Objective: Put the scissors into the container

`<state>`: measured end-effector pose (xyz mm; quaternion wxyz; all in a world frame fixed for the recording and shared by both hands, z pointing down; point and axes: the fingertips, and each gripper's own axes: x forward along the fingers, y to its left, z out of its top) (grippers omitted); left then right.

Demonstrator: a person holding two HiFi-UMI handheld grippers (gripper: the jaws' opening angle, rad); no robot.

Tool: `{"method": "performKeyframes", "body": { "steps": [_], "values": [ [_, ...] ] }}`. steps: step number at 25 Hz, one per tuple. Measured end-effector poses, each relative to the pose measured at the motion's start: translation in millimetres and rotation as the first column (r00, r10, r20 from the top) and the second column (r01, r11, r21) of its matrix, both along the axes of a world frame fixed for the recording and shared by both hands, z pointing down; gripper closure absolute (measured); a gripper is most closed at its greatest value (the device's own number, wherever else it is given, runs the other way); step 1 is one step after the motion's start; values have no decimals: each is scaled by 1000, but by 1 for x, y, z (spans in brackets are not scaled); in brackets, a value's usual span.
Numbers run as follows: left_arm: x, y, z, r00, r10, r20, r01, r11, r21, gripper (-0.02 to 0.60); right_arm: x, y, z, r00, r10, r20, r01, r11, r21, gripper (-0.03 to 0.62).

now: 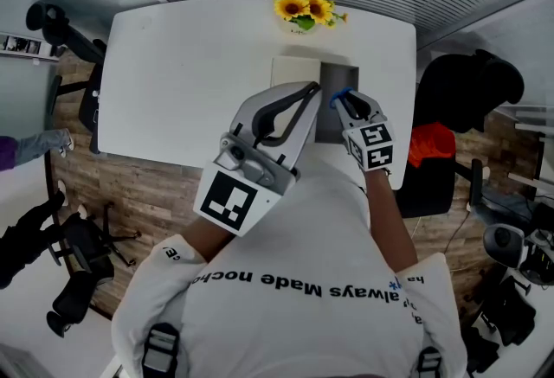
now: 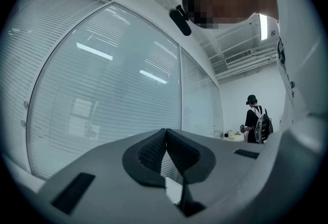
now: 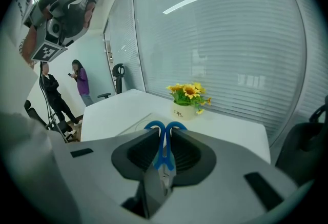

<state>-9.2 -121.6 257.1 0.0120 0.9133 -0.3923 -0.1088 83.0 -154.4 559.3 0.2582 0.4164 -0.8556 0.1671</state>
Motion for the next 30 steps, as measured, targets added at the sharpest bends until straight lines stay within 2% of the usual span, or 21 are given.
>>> {"method": "performKeyframes", "body": {
  "steps": [30],
  "values": [
    [-1,0,-3,1000,5,1,-5,1000,6,561,2,-13,59,999,17,-31,-22,989,-148,511]
  ]
}}
